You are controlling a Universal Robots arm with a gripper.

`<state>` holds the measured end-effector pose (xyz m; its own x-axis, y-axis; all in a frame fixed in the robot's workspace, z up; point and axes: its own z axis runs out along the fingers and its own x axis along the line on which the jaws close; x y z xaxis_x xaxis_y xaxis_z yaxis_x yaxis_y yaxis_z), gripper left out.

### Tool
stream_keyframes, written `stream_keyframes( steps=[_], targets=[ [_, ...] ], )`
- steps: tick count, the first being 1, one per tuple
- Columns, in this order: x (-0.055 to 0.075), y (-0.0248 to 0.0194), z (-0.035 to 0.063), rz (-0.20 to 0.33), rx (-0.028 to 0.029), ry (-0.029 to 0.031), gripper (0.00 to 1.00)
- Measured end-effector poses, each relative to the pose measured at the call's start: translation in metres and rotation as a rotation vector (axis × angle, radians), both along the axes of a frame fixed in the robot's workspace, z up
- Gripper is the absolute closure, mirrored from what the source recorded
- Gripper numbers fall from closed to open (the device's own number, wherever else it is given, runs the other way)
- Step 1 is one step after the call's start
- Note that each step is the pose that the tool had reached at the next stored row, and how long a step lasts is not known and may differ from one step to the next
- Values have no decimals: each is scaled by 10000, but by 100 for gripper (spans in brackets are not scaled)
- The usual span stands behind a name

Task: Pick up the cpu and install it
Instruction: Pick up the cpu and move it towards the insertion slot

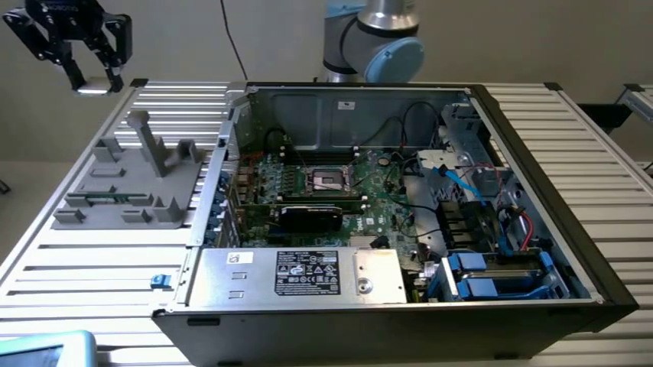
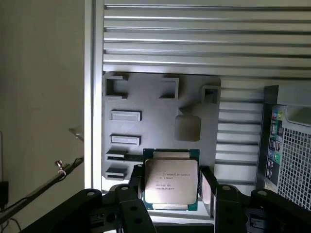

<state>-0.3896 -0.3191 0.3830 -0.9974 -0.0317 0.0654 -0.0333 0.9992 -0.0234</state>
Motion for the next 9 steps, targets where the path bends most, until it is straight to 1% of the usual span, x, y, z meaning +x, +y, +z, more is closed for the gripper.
stream_keyframes(
  steps=[1,2,9],
  targets=[
    [36,0,21,0,-1,30,44],
    [73,0,33,2,0,45,44],
    [377,0,41,27,0,54,44]
  ],
)
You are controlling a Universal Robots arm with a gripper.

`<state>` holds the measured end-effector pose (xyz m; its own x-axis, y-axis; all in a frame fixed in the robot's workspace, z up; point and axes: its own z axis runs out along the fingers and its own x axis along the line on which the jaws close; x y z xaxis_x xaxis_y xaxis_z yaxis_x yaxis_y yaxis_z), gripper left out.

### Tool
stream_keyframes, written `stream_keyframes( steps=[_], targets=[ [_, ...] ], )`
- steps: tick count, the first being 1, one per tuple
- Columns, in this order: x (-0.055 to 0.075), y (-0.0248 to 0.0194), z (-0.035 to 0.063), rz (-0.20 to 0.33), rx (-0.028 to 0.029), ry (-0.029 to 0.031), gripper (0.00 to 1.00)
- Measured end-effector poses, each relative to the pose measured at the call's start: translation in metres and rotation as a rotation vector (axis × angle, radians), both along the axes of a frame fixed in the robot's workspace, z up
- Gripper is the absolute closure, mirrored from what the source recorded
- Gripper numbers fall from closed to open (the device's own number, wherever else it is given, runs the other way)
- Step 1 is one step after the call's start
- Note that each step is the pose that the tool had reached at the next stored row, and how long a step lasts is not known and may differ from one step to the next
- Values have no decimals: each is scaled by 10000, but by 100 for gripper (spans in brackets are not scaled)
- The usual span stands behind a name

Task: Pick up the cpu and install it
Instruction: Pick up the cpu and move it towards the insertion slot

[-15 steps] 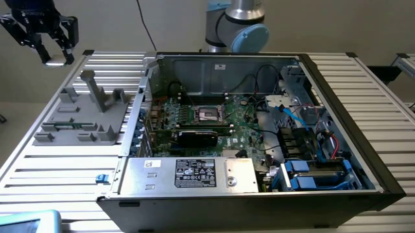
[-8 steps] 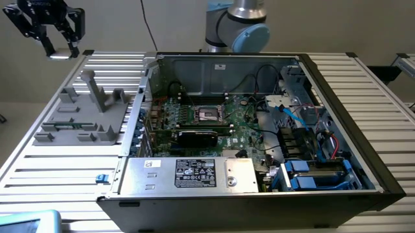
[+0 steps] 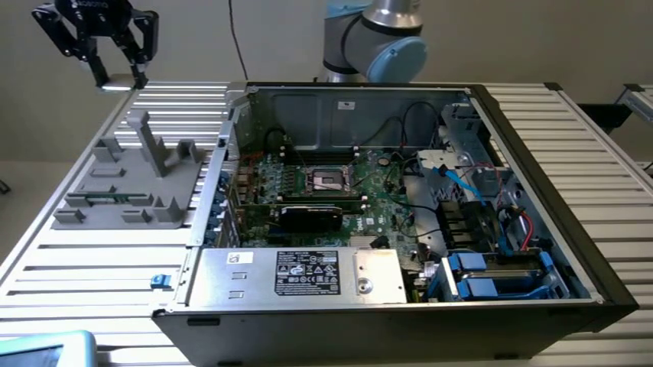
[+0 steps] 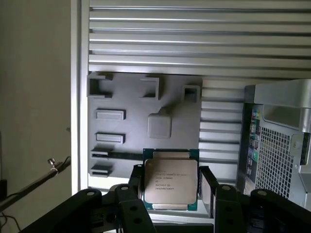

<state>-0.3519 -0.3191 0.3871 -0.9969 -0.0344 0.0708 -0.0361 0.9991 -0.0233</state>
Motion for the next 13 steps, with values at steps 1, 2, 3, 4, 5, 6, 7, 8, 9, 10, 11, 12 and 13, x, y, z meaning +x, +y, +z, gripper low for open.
stream_keyframes(
  steps=[1,2,3,4,5,6,7,8,9,10,11,12,13],
  targets=[
    [42,0,0,3,0,1,44],
    [87,0,0,7,0,0,44],
    [132,0,0,10,0,0,44],
    [175,0,0,14,0,0,44],
    [217,0,1,17,0,0,44],
    [260,0,1,21,0,-1,44],
    [303,0,1,24,1,-1,44],
    [345,0,3,27,0,0,44],
    [390,0,5,30,0,0,44],
    [433,0,7,34,0,0,44],
    [475,0,8,37,0,-1,44],
    [518,0,10,40,0,0,44],
    [561,0,12,43,0,0,44]
  ],
)
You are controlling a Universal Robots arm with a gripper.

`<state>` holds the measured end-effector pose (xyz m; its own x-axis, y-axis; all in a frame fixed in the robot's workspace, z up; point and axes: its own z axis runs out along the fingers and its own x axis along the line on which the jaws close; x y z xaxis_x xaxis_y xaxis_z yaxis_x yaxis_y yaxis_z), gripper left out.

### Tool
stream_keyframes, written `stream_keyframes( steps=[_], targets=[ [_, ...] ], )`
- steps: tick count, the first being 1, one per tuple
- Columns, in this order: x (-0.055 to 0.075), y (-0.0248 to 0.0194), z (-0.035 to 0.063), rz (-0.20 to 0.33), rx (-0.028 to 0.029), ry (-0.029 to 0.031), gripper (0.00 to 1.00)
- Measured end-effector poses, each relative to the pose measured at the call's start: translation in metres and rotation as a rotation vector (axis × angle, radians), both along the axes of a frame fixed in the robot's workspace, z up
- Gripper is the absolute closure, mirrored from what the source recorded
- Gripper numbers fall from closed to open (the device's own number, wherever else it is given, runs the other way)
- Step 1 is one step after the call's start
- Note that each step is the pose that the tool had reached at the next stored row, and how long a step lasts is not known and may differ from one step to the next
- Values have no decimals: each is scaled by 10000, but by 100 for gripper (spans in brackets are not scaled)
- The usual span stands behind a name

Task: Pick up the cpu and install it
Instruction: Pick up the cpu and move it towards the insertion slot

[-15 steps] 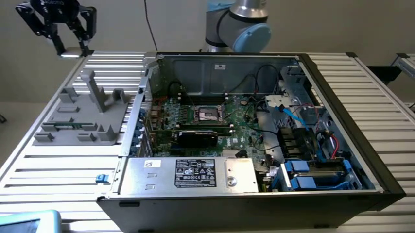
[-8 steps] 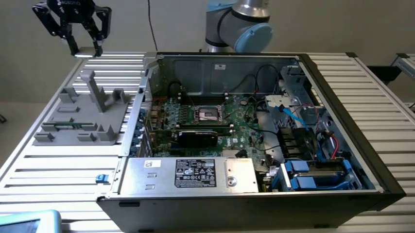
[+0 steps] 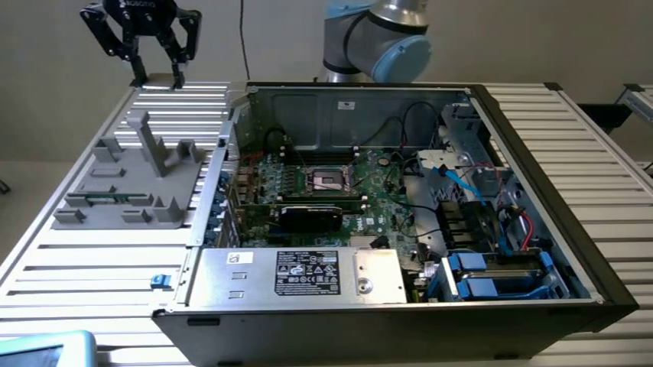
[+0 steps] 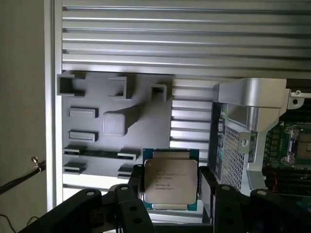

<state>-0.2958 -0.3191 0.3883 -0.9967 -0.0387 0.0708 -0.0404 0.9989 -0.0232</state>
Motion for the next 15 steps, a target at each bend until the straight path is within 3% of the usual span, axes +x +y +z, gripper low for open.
stream_keyframes(
  steps=[15],
  targets=[
    [677,0,90,19,1,12,44]
  ],
)
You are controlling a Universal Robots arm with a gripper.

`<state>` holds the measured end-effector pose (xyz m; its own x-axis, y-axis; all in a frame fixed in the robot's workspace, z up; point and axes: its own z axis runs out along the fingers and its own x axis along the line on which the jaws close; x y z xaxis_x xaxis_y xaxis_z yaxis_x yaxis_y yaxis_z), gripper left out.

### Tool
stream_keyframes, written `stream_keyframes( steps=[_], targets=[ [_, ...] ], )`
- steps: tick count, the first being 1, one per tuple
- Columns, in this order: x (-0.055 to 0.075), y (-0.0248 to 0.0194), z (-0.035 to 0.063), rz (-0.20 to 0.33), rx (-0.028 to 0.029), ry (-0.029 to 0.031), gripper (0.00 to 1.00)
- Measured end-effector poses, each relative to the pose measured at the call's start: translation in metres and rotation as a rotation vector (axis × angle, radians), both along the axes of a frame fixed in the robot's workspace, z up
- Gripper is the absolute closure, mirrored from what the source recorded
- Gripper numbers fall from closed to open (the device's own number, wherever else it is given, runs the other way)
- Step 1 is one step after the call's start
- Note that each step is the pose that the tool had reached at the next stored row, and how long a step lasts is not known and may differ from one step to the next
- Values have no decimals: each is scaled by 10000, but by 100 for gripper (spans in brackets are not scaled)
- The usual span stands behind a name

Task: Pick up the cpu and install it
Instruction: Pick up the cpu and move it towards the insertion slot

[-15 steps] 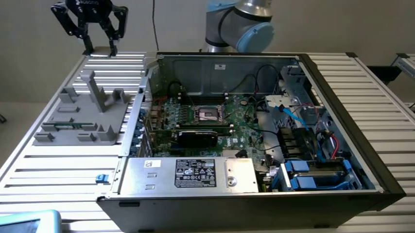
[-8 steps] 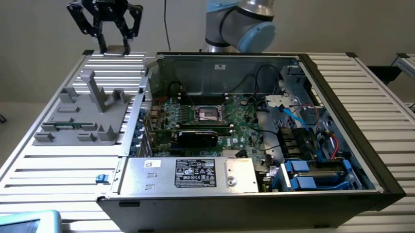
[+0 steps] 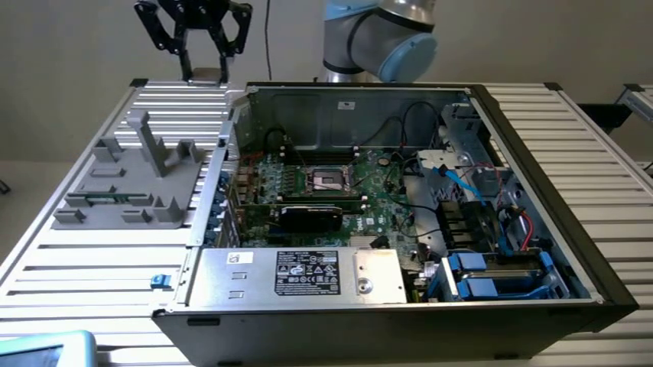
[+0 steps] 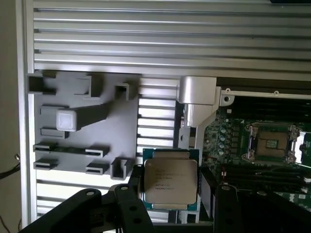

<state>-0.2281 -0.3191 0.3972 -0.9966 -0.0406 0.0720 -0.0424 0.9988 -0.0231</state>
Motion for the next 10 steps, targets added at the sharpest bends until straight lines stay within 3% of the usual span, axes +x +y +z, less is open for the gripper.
stream_keyframes(
  steps=[10],
  targets=[
    [455,0,19,-1,0,16,44]
  ],
)
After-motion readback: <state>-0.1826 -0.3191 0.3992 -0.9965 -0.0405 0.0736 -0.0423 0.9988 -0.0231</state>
